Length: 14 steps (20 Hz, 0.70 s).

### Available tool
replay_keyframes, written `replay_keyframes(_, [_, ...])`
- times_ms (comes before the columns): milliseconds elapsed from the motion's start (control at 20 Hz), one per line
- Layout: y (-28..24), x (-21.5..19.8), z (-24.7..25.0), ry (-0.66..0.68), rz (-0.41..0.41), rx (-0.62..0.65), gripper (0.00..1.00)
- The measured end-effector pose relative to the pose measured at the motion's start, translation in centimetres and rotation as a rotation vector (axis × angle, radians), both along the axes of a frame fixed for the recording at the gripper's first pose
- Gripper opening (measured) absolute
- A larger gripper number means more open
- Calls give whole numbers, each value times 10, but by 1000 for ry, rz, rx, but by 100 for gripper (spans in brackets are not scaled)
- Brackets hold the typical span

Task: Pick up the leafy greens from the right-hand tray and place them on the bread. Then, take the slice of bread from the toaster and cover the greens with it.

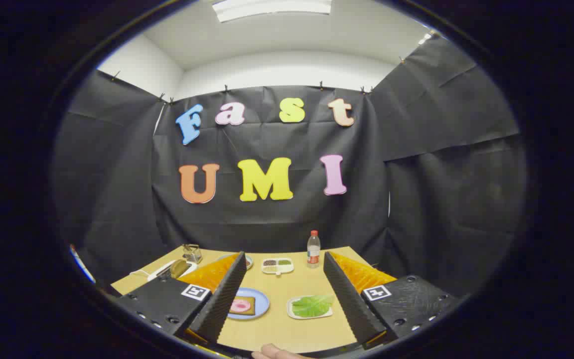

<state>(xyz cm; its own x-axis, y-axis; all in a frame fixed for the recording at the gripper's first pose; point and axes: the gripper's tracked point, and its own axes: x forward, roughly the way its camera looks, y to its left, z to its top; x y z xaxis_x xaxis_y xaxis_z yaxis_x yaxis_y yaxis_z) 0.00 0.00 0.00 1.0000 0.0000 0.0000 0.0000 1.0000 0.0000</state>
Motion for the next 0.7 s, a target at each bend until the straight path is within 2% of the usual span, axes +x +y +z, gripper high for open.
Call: replay_keyframes(700, [19, 2, -11, -25, 9, -30, 95])
